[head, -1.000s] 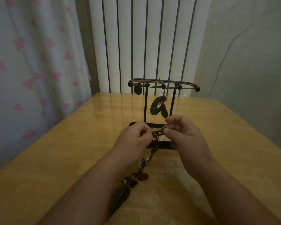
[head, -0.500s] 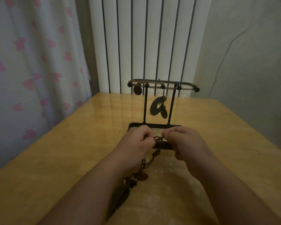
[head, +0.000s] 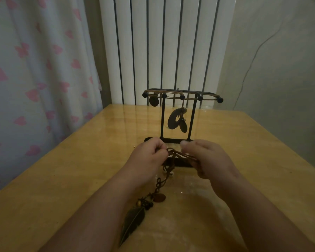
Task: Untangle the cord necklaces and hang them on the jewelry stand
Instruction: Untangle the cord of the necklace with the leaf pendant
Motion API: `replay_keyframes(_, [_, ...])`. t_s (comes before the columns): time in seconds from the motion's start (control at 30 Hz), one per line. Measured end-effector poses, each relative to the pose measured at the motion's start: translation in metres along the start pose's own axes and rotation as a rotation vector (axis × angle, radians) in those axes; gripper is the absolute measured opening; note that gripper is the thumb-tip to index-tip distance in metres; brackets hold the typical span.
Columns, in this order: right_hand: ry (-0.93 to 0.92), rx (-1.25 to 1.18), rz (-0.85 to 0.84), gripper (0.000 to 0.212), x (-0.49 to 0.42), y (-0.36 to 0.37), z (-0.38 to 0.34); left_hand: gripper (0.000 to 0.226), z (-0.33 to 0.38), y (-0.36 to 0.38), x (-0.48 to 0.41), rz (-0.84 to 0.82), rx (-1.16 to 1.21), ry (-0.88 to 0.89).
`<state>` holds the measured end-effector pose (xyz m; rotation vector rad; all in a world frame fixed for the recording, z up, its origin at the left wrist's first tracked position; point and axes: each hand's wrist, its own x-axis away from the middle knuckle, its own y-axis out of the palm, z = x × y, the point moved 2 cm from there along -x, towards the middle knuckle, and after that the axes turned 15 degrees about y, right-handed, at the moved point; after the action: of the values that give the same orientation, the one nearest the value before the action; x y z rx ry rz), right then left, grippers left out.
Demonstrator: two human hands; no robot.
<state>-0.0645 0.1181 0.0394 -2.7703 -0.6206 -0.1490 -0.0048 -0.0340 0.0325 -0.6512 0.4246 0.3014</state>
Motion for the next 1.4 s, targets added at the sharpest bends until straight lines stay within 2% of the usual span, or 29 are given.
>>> replay_keyframes(0.07, [-0.094, 0.157, 0.046, 0.02, 0.001, 0.003, 0.0, 0.018, 0.001, 0.0, 0.0, 0.014, 0.013, -0.001])
replay_keyframes(0.17, [-0.155, 0.259, 0.124, 0.013, -0.001, 0.006, 0.001, 0.018, 0.003, 0.0, 0.0, 0.045, 0.077, -0.031])
replay_keyframes(0.4, [-0.186, 0.25, 0.131, 0.013, -0.002, 0.01, 0.002, 0.008, 0.001, 0.0, 0.001, 0.07, 0.226, -0.043])
replay_keyframes(0.53, [-0.164, 0.201, 0.111, 0.013, -0.002, 0.009, 0.001, 0.015, 0.001, 0.0, 0.001, 0.084, 0.251, -0.034])
replay_keyframes(0.73, [-0.04, -0.087, 0.136, 0.018, -0.002, 0.002, -0.003, 0.015, 0.003, -0.002, 0.0, 0.117, 0.206, -0.109])
replay_keyframes(0.83, [0.034, -0.252, 0.037, 0.017, -0.005, 0.0, -0.004, 0.012, 0.002, -0.001, 0.001, 0.098, 0.239, -0.136])
replay_keyframes(0.9, [0.071, -0.257, 0.025, 0.016, -0.006, 0.0, -0.002, 0.01, 0.0, -0.001, 0.0, 0.098, 0.255, -0.136])
replay_keyframes(1.0, [0.007, -0.072, 0.063, 0.018, -0.004, -0.001, 0.0, 0.009, 0.0, -0.002, 0.0, 0.112, 0.277, -0.131])
replay_keyframes(1.07, [-0.031, -0.057, 0.042, 0.024, -0.001, 0.0, 0.001, 0.009, 0.0, -0.002, 0.001, 0.121, 0.29, -0.135])
replay_keyframes(1.27, [-0.014, -0.253, -0.019, 0.027, -0.002, 0.001, -0.001, 0.012, 0.001, -0.001, -0.001, 0.058, 0.386, -0.166])
replay_keyframes(1.4, [-0.047, -0.424, 0.011, 0.025, -0.002, -0.003, -0.005, 0.014, 0.002, -0.002, 0.0, 0.054, 0.347, -0.178])
